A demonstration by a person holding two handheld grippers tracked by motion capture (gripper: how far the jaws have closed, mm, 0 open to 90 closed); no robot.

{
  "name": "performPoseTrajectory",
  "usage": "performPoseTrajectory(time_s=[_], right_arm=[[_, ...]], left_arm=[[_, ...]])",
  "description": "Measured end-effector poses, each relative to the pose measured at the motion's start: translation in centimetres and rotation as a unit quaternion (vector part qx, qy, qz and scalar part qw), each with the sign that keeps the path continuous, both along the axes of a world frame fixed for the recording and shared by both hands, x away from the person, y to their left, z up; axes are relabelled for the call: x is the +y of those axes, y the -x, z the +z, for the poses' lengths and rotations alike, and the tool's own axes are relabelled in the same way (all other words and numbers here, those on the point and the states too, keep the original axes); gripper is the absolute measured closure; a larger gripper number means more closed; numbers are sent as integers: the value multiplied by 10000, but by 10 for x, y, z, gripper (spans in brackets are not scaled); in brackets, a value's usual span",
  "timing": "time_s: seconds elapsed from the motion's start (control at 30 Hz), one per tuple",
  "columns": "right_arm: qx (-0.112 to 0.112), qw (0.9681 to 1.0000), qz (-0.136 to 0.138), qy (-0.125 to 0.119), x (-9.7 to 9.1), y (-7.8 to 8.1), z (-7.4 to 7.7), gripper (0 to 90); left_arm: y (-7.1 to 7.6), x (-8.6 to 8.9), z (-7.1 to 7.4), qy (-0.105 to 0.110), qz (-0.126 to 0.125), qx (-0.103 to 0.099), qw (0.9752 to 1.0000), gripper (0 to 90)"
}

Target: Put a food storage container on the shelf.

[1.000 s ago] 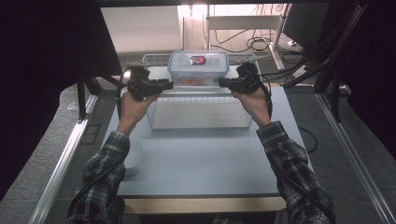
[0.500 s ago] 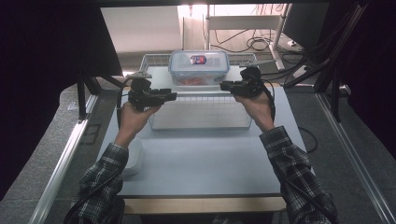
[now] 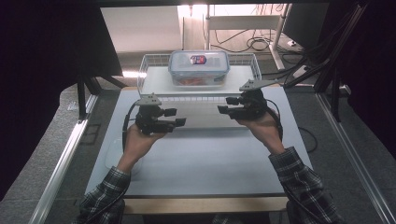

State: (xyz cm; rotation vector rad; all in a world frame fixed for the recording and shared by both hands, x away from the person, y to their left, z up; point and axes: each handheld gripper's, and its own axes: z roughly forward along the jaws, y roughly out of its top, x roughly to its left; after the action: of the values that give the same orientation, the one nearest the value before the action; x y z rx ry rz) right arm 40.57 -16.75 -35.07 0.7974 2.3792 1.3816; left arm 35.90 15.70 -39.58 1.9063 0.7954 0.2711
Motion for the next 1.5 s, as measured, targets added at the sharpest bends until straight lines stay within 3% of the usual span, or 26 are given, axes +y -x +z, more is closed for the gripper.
performPoseTrajectory(time_s=[0.2,0.4,0.57,0.8,1.03,1.33,1.5], right_arm=[[52,9999,54,89,-9,18,-17,373],[168,9997,-6,165,-20,32,-39,290],[258,9995,-41,156,-29,43,-56,221],[253,9996,-84,111,-34,56,-75,146],[210,9996,-138,100,-37,74,-96,84],[58,9995,-256,160,-47,92,-117,68],[167,9990,-324,262,-54,95,-130,68]], left_arm=[[19,-4,-19,-247,97,-121,9996,275],[38,-8,-41,-280,155,-128,9994,200],[49,-8,-62,-245,129,14,9996,157],[65,-10,-78,-202,143,-114,9996,102],[73,-9,-97,-416,189,6,9990,47],[83,-13,-109,-665,166,-99,9976,39],[81,-15,-117,-802,154,75,9966,27]])
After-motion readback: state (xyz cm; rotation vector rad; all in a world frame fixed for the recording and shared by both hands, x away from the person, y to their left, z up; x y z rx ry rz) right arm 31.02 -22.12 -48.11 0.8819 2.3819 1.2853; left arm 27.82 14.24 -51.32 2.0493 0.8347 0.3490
